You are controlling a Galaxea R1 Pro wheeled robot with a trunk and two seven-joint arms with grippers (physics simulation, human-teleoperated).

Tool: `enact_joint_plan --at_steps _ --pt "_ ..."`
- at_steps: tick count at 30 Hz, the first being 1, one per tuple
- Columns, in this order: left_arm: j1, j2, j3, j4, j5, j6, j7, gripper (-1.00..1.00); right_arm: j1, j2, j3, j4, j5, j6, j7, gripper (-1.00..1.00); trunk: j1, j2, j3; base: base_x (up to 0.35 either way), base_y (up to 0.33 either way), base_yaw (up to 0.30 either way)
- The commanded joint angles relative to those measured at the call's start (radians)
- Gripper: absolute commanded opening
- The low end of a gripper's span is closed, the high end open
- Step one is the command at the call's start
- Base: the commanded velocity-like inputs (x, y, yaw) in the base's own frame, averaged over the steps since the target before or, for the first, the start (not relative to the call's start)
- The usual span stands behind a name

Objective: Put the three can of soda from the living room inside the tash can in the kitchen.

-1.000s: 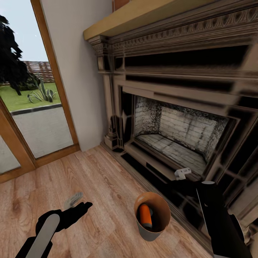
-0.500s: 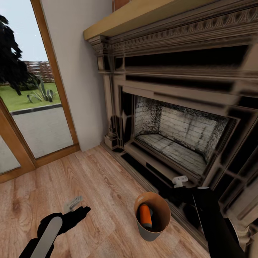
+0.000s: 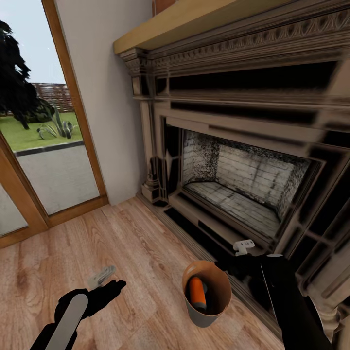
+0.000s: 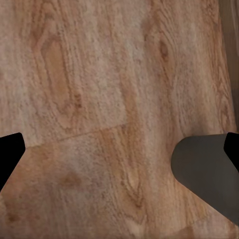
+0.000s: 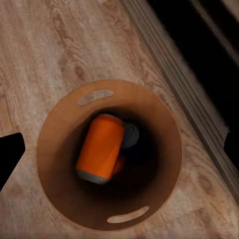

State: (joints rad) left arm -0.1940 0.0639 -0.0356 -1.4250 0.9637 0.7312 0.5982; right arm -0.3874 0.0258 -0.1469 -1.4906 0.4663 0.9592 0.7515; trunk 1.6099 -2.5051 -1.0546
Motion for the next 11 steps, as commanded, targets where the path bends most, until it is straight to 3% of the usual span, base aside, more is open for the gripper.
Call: enact_joint_plan --at_steps 1,11 --pt "0.000 0.000 0.000 0.001 0.000 0.000 0.000 1.00 0.000 0.000 0.000 0.000 0.000 0.000 0.000 1.00 0.000 0.000 0.000 0.000 0.000 0.000" --pt "0.000 -0.001 -0.001 0.002 0.001 0.000 0.001 1.00 0.000 0.000 0.000 0.001 0.000 0.000 0.000 1.00 0.000 0.000 0.000 0.000 0.000 0.000"
